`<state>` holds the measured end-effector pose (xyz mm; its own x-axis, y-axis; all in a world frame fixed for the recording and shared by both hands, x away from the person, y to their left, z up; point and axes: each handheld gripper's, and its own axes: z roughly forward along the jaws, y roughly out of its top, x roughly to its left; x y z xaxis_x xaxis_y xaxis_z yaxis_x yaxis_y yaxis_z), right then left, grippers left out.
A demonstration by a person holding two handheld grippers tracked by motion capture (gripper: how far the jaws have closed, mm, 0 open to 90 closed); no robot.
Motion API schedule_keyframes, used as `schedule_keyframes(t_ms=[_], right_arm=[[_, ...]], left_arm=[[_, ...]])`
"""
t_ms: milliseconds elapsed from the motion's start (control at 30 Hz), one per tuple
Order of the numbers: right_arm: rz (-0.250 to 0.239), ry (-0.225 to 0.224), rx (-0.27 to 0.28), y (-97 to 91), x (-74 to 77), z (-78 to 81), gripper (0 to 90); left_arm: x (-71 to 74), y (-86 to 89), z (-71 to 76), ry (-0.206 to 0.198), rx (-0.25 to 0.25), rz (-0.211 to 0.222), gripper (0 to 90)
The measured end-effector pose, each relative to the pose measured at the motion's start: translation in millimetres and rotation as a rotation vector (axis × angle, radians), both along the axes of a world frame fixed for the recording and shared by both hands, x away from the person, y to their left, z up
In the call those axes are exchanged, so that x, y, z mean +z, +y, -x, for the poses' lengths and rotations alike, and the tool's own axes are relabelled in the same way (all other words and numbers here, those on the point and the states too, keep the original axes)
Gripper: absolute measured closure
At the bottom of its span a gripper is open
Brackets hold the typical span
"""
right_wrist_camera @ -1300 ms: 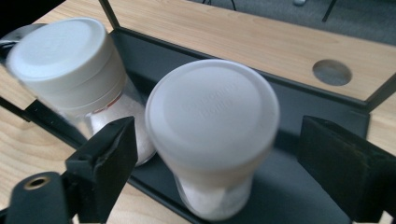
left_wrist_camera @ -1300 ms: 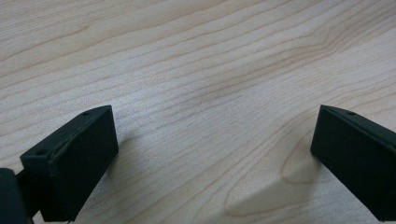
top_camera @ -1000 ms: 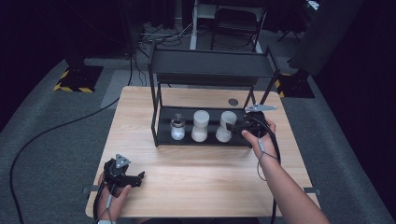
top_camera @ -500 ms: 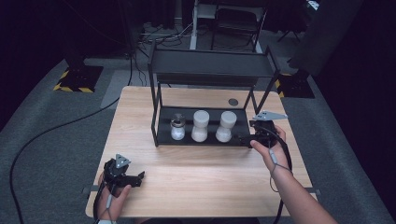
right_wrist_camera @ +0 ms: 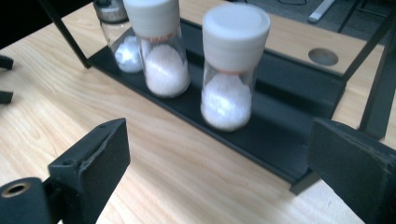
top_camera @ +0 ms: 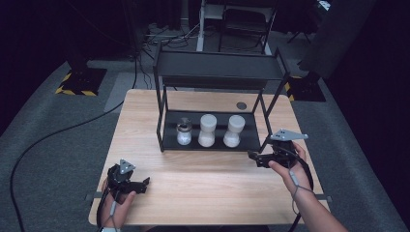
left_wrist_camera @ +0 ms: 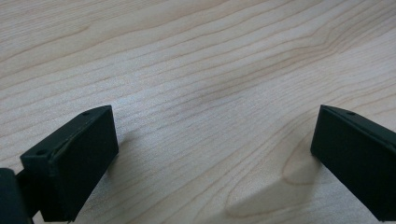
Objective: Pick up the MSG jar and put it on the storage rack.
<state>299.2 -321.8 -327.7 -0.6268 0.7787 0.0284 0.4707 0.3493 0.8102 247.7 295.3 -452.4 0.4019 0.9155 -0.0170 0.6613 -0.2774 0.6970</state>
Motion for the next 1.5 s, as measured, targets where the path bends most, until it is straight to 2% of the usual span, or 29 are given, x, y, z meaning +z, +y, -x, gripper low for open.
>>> schedule_keyframes(t_ms=[300, 500, 733, 1067, 1500], right_arm=[[-0.001, 0.000, 0.001, -14.9, -20.5, 14.1, 5.5], [0.007, 0.019, -0.003, -21.2, -35.9, 18.9, 5.3], [-0.013, 0.042, -0.009, -30.5, -58.2, 23.9, 4.8], [0.015, 0.008, 0.007, -33.1, -77.8, 29.9, 4.9], [0.027, 0.029, -0.005, -36.9, -99.6, 32.4, 4.9]], left_arm=[[0.0, 0.0, -0.1, 0.000, 0.000, 0.000, 0.2], [0.0, -0.1, -0.1, 0.000, 0.000, 0.000, 0.3], [0.0, -0.1, -0.1, 0.000, 0.000, 0.000, 0.3], [0.0, -0.1, -0.3, -0.001, 0.000, -0.001, 0.2], [0.0, -0.2, -0.3, -0.001, 0.001, 0.000, 0.3]])
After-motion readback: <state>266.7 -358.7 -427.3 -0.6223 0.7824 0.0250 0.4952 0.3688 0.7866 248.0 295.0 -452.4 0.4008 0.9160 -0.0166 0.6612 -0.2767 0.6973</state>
